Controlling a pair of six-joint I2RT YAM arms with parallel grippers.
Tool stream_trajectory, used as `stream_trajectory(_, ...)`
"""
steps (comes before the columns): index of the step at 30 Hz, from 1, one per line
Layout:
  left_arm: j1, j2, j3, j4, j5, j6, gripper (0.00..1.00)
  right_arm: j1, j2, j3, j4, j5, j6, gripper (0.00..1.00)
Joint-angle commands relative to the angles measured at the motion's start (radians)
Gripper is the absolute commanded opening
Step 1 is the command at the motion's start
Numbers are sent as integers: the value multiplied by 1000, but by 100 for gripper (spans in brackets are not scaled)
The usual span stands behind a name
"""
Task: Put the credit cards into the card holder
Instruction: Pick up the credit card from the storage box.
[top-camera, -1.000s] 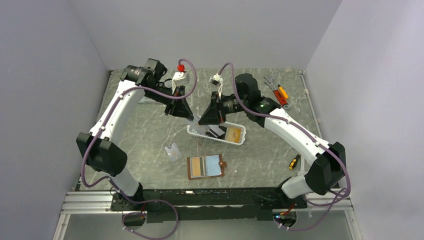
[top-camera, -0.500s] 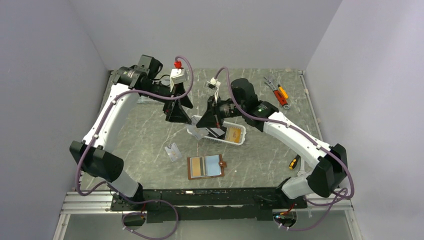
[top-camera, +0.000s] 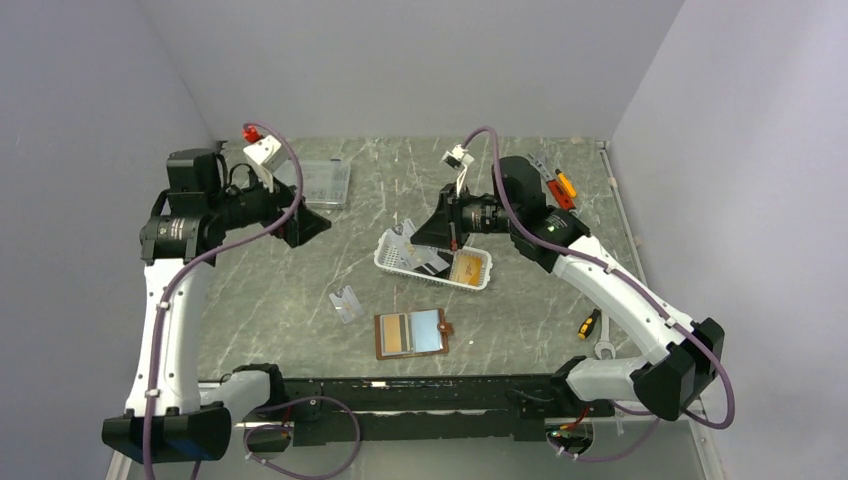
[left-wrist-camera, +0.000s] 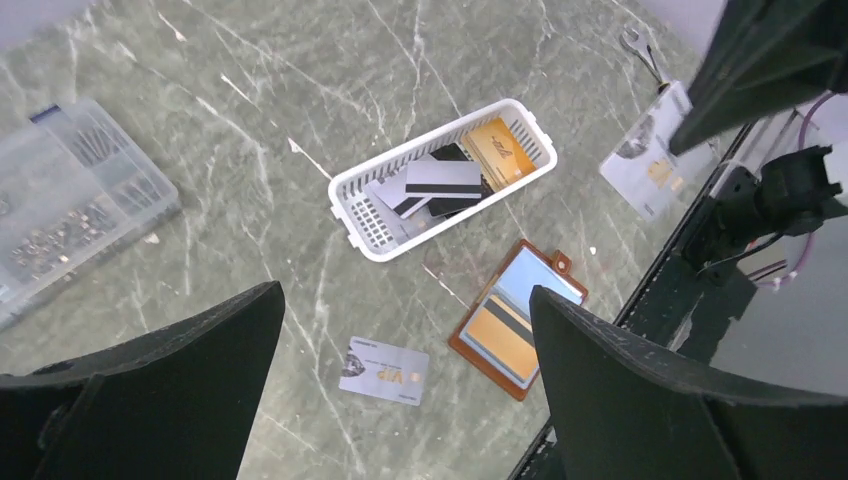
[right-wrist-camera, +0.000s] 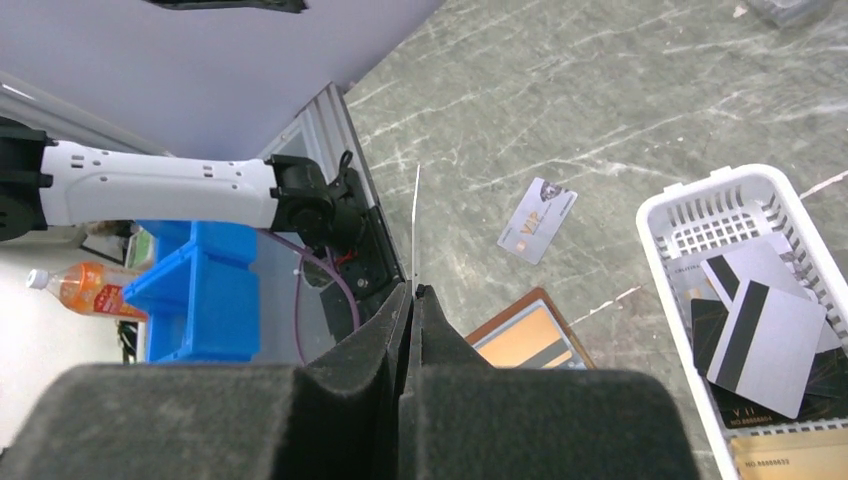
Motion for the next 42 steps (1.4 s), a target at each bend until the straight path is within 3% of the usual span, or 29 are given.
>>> stream_trajectory(1,9,134,13,36,-58,-164,99,-2,-34,-18,115,25,86,0)
stream_trajectory(4,8,248,51,-145,-44,-59,99,-2,-36,-26,141,40,107,0)
stream_trajectory(7,6,219,-14,-130,-18,-16,99,-4,-26,-21,137,68,101,0)
stream_trajectory(10,0,101,-98,15,-90,-51,99,-35,-20,-33,164,59,127,0)
stream_trajectory(14,-3,-4,-229,164,-50,-85,97,-85,-21,-92,281,9,205,0)
stream_trajectory(17,-4,28,-242,178,16,-131,83,-94,-18,-129,364,-11,244,0)
stream_trajectory(19,-15,60,-245,204,71,-192,85,-95,-5,-142,400,-14,257,0)
stream_trajectory(22,-47,76,-304,342,198,-315,99,-95,10,-165,449,-8,281,0)
stream_trajectory(25,-93,46,-407,567,268,-424,99,-96,11,-188,490,0,296,0)
stream_trajectory(28,-139,118,-380,564,320,-452,99,-99,8,-206,516,-6,312,0)
stream_trajectory(31,-156,152,-407,693,342,-555,99,-100,8,-227,554,-11,340,0)
stream_trajectory(33,-169,170,-418,776,371,-649,91,-100,11,-238,562,-7,350,0)
stream_trajectory(36,-200,203,-378,748,371,-649,85,-102,12,-266,599,-12,381,0)
stream_trajectory(42,-219,203,-413,860,380,-727,92,-102,15,-314,712,-33,453,0)
